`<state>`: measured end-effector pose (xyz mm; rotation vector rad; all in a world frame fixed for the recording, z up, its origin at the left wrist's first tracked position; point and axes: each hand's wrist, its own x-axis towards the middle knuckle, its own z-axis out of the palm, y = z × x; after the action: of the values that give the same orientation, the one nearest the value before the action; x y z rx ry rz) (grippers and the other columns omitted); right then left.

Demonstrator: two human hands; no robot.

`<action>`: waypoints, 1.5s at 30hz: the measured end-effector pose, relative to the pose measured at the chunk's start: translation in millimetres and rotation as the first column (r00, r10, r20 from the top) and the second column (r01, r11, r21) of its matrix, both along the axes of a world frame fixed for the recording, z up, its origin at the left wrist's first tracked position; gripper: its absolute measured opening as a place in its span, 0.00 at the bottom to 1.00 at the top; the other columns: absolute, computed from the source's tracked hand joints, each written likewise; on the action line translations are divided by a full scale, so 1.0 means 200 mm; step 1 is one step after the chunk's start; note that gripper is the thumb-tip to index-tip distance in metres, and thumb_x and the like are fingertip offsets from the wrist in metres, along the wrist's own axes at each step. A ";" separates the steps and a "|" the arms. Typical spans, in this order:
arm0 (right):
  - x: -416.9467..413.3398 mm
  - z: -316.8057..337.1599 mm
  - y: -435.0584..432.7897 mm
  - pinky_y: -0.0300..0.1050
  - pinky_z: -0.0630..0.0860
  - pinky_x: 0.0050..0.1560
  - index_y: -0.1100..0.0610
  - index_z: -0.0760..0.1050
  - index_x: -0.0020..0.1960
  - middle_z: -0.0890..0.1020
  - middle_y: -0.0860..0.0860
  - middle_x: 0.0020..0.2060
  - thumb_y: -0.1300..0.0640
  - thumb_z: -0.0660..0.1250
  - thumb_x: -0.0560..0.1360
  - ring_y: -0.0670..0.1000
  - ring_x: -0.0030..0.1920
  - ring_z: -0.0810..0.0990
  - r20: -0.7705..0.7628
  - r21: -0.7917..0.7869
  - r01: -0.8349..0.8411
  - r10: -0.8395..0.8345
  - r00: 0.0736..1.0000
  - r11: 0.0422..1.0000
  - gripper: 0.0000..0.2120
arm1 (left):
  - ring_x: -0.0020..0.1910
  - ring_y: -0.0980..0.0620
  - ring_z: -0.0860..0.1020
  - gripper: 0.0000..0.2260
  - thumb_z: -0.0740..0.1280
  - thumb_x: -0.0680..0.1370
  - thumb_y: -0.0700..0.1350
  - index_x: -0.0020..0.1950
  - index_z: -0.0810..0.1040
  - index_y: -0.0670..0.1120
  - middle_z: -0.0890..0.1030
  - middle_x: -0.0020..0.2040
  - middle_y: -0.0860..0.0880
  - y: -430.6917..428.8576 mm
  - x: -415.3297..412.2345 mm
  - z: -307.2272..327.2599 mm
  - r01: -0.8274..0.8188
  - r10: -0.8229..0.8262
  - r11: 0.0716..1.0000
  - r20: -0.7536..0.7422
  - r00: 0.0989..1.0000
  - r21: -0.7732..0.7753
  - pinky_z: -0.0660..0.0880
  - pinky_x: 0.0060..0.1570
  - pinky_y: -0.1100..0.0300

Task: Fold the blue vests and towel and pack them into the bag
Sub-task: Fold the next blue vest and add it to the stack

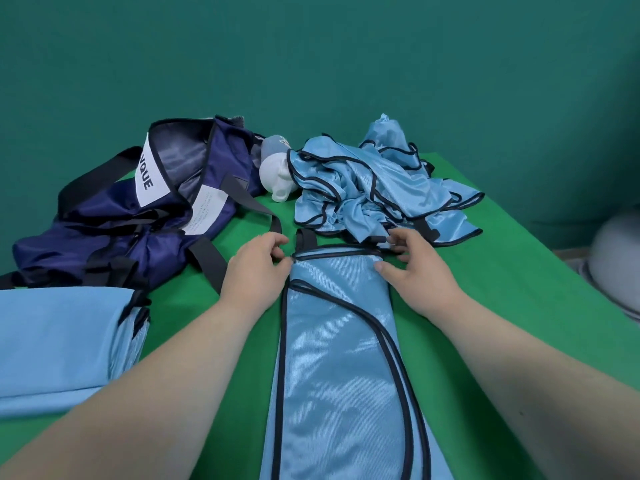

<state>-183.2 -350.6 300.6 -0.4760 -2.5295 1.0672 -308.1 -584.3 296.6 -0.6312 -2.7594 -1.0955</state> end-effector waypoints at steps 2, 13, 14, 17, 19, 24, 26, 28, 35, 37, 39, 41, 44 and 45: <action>0.11 0.00 -0.03 0.43 0.70 0.66 0.51 0.67 0.72 0.74 0.43 0.65 0.51 0.72 0.76 0.42 0.61 0.72 0.023 -0.020 0.005 -0.004 1.000 1.000 0.27 | 0.50 0.51 0.75 0.12 0.68 0.77 0.43 0.61 0.78 0.50 0.77 0.49 0.55 -0.02 0.05 0.03 0.045 -0.054 0.997 -0.141 0.989 -0.069 0.75 0.54 0.49; 0.66 0.01 -0.30 0.37 0.66 0.57 0.50 0.75 0.64 0.76 0.41 0.56 0.52 0.71 0.76 0.42 0.57 0.73 0.117 0.039 -0.036 0.031 0.993 0.999 0.17 | 0.48 0.61 0.72 0.05 0.64 0.79 0.47 0.45 0.76 0.58 0.76 0.43 0.63 -0.34 0.97 0.06 0.306 -0.303 0.946 0.044 0.952 -0.102 0.72 0.52 0.60; 0.70 0.01 -0.32 0.37 0.66 0.57 0.50 0.76 0.63 0.76 0.41 0.55 0.52 0.71 0.76 0.42 0.56 0.73 0.118 0.027 -0.038 0.035 0.992 0.999 0.16 | 0.47 0.61 0.73 0.04 0.64 0.78 0.51 0.43 0.75 0.57 0.76 0.42 0.62 -0.38 1.06 0.06 0.320 -0.314 0.940 0.062 0.947 -0.121 0.73 0.52 0.57; 0.81 0.02 -0.38 0.38 0.68 0.54 0.47 0.76 0.60 0.77 0.40 0.54 0.52 0.71 0.76 0.43 0.56 0.75 0.121 -0.030 -0.048 0.051 0.991 0.998 0.13 | 0.46 0.60 0.70 0.17 0.55 0.74 0.67 0.41 0.73 0.56 0.74 0.41 0.60 -0.45 1.29 0.07 0.305 -0.299 0.918 0.063 0.952 -0.255 0.68 0.55 0.55; 0.89 0.02 -0.42 0.38 0.68 0.53 0.47 0.76 0.59 0.78 0.41 0.54 0.53 0.71 0.76 0.44 0.56 0.76 0.115 -0.051 -0.059 0.065 0.991 0.997 0.13 | 0.49 0.59 0.67 0.24 0.51 0.70 0.74 0.41 0.72 0.56 0.71 0.43 0.61 -0.48 1.40 0.07 0.259 -0.253 0.900 0.066 0.965 -0.351 0.63 0.56 0.56; 1.05 0.01 -0.49 0.38 0.69 0.55 0.48 0.77 0.58 0.79 0.41 0.54 0.53 0.71 0.76 0.43 0.55 0.76 0.105 -0.055 -0.078 0.084 0.991 0.995 0.11 | 0.53 0.56 0.65 0.16 0.62 0.73 0.67 0.44 0.74 0.56 0.68 0.47 0.60 -0.50 1.53 0.08 0.197 -0.216 0.874 0.008 0.976 -0.444 0.59 0.59 0.56; 1.10 0.00 -0.50 0.38 0.70 0.56 0.48 0.77 0.57 0.79 0.42 0.54 0.54 0.71 0.76 0.43 0.55 0.76 0.089 -0.047 -0.095 0.099 0.991 0.994 0.10 | 0.52 0.56 0.68 0.08 0.64 0.75 0.59 0.44 0.74 0.56 0.71 0.46 0.60 -0.50 1.54 0.11 0.173 -0.183 0.905 0.009 0.983 -0.388 0.62 0.58 0.56; 1.15 -0.01 -0.51 0.39 0.71 0.56 0.48 0.77 0.55 0.79 0.44 0.53 0.56 0.72 0.75 0.43 0.54 0.76 0.084 -0.037 -0.115 0.117 0.989 0.993 0.10 | 0.47 0.56 0.73 0.04 0.66 0.75 0.55 0.43 0.74 0.56 0.76 0.41 0.60 -0.51 1.54 0.14 0.143 -0.128 0.958 0.076 0.989 -0.249 0.66 0.55 0.57; 1.26 -0.04 -0.55 0.35 0.63 0.67 0.47 0.76 0.57 0.72 0.41 0.61 0.54 0.73 0.73 0.41 0.63 0.70 0.145 0.076 -0.282 0.269 0.952 0.956 0.13 | 0.37 0.56 0.75 0.11 0.68 0.78 0.50 0.59 0.73 0.57 0.75 0.36 0.55 -0.62 1.39 0.16 0.064 -0.024 0.977 0.190 0.981 -0.206 0.69 0.36 0.58; 1.27 -0.04 -0.56 0.35 0.60 0.69 0.48 0.77 0.59 0.70 0.40 0.62 0.51 0.72 0.73 0.40 0.65 0.67 0.169 0.142 -0.317 0.293 0.941 0.938 0.15 | 0.38 0.56 0.75 0.15 0.69 0.78 0.51 0.63 0.73 0.55 0.76 0.39 0.55 -0.63 1.38 0.12 0.068 -0.029 0.978 0.196 0.980 -0.198 0.70 0.36 0.59; 1.28 -0.04 -0.57 0.35 0.60 0.69 0.48 0.77 0.59 0.69 0.39 0.62 0.50 0.72 0.73 0.39 0.66 0.66 0.167 0.191 -0.336 0.307 0.937 0.922 0.15 | 0.42 0.57 0.75 0.17 0.69 0.78 0.52 0.66 0.73 0.54 0.75 0.44 0.57 -0.65 1.40 0.08 0.051 -0.027 0.986 0.152 0.988 -0.157 0.71 0.41 0.60; 1.29 -0.04 -0.57 0.35 0.61 0.68 0.49 0.79 0.57 0.70 0.40 0.61 0.50 0.72 0.73 0.40 0.65 0.66 0.156 0.231 -0.350 0.321 0.934 0.908 0.13 | 0.50 0.58 0.74 0.16 0.68 0.79 0.53 0.66 0.74 0.53 0.73 0.50 0.60 -0.67 1.42 0.05 0.049 -0.042 0.991 0.057 0.997 -0.128 0.73 0.50 0.60; 1.31 -0.06 -0.58 0.40 0.67 0.67 0.50 0.80 0.53 0.72 0.41 0.57 0.51 0.72 0.72 0.43 0.62 0.70 0.120 0.271 -0.373 0.354 0.928 0.887 0.10 | 0.55 0.60 0.69 0.09 0.66 0.81 0.48 0.60 0.79 0.52 0.72 0.51 0.61 -0.73 1.47 0.01 0.152 -0.168 0.977 -0.097 0.981 -0.148 0.71 0.59 0.58; 1.31 -0.07 -0.57 0.41 0.68 0.65 0.50 0.80 0.51 0.73 0.41 0.56 0.52 0.71 0.71 0.43 0.61 0.71 0.110 0.286 -0.385 0.369 0.923 0.877 0.09 | 0.55 0.60 0.69 0.07 0.66 0.81 0.45 0.58 0.80 0.53 0.73 0.51 0.61 -0.74 1.47 0.00 0.229 -0.256 0.956 -0.147 0.955 -0.182 0.71 0.59 0.57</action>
<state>79.3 -465.1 286.6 0.0835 -2.8384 0.7636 -13.4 -733.2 296.0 -1.0582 -2.6927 -0.8130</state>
